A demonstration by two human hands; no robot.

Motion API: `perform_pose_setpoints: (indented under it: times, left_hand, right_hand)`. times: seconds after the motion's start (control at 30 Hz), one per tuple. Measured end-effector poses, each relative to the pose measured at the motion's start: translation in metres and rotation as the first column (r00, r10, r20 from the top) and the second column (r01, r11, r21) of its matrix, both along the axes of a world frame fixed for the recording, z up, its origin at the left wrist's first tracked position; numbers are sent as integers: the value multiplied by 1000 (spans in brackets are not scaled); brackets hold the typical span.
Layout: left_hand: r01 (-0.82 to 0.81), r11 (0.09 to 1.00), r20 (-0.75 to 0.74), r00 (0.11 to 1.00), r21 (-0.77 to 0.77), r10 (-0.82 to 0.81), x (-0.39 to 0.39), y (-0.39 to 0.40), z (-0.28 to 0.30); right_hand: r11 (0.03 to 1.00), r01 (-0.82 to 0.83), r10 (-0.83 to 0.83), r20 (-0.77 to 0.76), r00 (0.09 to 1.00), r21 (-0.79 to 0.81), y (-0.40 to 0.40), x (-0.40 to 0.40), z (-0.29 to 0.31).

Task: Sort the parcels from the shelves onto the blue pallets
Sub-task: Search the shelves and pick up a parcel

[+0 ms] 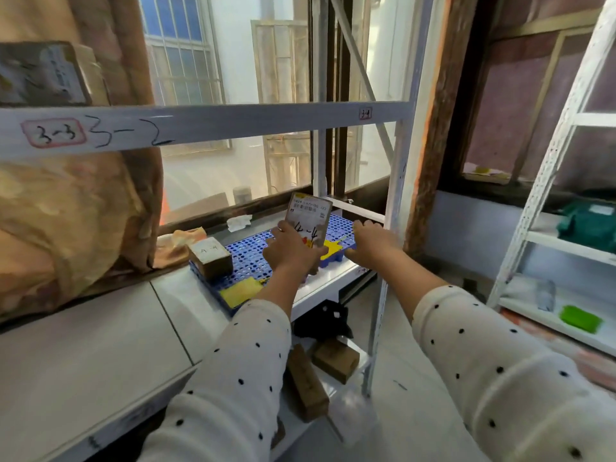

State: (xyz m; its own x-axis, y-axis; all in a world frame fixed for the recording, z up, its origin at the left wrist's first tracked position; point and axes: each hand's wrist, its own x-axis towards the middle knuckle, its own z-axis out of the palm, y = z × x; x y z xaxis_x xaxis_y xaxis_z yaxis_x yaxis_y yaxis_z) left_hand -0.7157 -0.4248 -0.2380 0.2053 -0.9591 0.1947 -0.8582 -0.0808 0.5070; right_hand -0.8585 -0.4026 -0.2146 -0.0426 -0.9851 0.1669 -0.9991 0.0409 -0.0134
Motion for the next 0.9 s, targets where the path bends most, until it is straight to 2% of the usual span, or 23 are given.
perform_pose_setpoints:
  times: [0.37,0.57,0.9]
  left_hand:
    - [-91,994,32,995,62,90,53,-112,-18]
    - [-124,987,31,992,104,122,74,-165,-27]
    - [-272,951,86,961,147,262,81,-221,-49]
  right_hand:
    - [994,-89,92,-60,994,62,-126,48,-13]
    - [986,-137,140,-23,990,91,-187,73,-22]
    - [959,-242,248,-23,968,147,-266,90,-43]
